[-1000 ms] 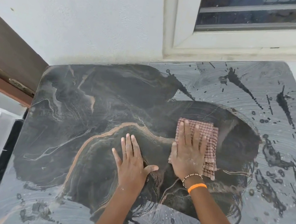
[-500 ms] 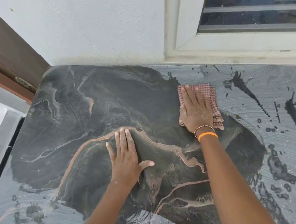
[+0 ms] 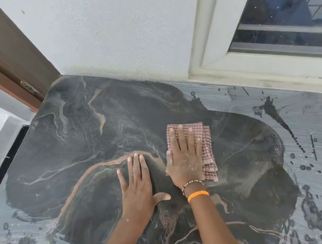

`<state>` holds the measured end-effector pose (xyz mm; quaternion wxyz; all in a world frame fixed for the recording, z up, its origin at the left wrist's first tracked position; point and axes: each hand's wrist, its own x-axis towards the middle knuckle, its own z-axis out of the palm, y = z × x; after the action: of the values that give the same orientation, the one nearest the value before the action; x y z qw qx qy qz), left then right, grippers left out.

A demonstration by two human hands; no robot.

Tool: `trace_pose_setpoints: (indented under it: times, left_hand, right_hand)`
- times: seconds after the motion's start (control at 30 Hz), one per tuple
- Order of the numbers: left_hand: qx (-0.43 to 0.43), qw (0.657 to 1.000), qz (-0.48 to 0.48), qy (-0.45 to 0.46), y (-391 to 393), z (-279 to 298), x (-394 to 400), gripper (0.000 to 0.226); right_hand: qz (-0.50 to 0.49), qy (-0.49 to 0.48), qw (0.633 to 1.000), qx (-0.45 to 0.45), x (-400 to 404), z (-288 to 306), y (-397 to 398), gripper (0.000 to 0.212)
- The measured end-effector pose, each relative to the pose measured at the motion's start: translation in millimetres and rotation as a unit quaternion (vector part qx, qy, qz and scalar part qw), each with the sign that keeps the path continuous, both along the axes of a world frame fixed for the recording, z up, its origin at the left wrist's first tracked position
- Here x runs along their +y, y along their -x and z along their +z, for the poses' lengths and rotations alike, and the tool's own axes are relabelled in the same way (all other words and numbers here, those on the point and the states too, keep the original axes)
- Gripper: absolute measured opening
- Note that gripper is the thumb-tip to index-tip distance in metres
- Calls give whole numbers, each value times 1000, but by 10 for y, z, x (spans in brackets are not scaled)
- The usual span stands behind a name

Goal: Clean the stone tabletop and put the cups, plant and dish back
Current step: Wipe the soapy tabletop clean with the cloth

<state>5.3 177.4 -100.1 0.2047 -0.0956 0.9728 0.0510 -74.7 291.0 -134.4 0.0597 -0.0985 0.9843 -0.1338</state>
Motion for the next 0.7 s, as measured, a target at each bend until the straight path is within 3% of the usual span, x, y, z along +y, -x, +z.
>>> trace_pose_setpoints:
  times: [0.1, 0.2, 0.4, 0.57, 0.63, 0.7]
  left_hand:
    - [2, 1000, -1, -3, 19, -6, 6, 121]
    - [42, 998, 13, -35, 85, 12, 12, 124]
    - [33, 999, -5, -2, 215, 127, -22, 125]
    - [4, 1000, -2, 12, 250, 178, 4, 114]
    - [2, 1000, -6, 22, 279, 190, -2, 109]
    - [-5, 999, -8, 36, 289, 212, -6, 107]
  right_hand:
    - [140, -3, 990, -3, -317, 20, 430, 59]
    - [141, -12, 990, 1, -290, 21, 913, 59]
    - [-40, -2, 999, -1, 498, 2, 1405, 57]
    - [-247, 1, 969, -3, 994, -2, 893, 58]
    - [-259, -4, 966, -4, 862, -12, 645, 59]
    - [-210, -6, 978, -1, 594, -1, 523, 61]
